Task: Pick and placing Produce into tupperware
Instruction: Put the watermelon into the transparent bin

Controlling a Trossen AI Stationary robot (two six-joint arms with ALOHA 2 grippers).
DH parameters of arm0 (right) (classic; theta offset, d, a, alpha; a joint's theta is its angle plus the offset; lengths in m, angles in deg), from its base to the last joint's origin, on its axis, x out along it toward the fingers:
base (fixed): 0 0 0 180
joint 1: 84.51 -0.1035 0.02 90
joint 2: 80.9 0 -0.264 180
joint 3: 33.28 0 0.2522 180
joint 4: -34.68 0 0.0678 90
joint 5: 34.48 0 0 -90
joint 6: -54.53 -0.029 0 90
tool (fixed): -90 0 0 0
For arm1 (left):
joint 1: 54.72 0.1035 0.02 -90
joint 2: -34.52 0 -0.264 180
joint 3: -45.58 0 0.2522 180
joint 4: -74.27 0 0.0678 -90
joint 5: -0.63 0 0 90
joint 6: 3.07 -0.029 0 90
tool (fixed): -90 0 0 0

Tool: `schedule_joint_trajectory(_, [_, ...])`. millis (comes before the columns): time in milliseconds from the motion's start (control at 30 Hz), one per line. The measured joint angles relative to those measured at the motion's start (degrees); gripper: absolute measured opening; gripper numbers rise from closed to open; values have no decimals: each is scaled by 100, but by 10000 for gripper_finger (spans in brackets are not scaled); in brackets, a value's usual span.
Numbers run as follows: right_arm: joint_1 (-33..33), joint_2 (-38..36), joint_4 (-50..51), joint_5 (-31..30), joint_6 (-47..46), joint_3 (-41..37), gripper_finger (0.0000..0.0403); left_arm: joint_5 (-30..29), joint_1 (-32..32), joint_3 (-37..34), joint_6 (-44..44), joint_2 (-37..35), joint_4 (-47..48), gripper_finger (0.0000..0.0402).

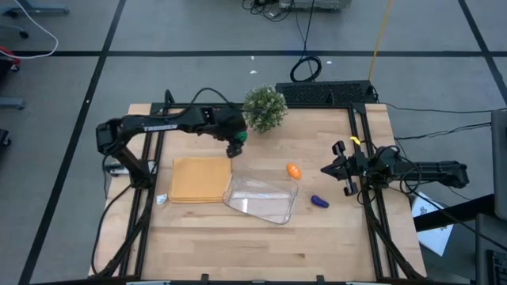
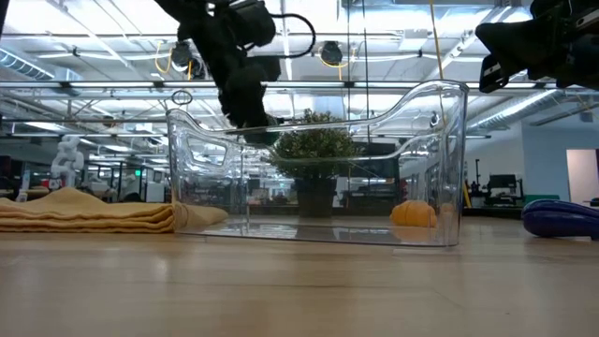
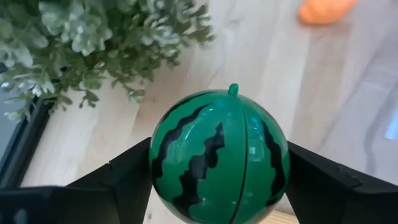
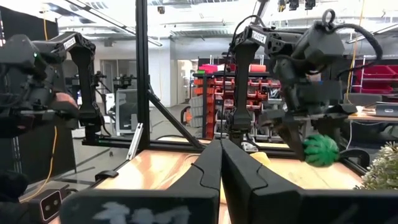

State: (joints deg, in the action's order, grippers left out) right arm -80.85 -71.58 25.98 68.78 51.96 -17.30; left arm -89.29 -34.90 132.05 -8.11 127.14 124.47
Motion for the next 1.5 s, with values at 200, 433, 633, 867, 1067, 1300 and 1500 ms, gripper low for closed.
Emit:
schedule_joint_trajectory(200, [2,0,0,0,22,0,0,142,4,0,-172,-297,-56,293])
schedule_joint_trajectory(433, [1,0,0,0,22,-1,0,412,2,-6,-285,-627,-172,295])
schedule_joint_trajectory(633, [2,0,0,0,22,0,0,758,-7,-7,-365,-818,-380,296])
schedule_joint_trajectory(867, [1,4,2,0,6,-1,0,874,5,-2,-548,-1131,-338,296])
schedule_joint_trajectory(1067, [2,44,9,-11,5,0,0,874,37,-2,-566,-1619,-319,296])
schedule_joint_trajectory(1300, [2,68,0,-20,16,0,0,948,46,-2,-873,-2447,-275,296])
schedule_joint_trajectory(1500, [1,68,2,-20,21,0,0,1228,50,-2,-1148,-3181,-21,296])
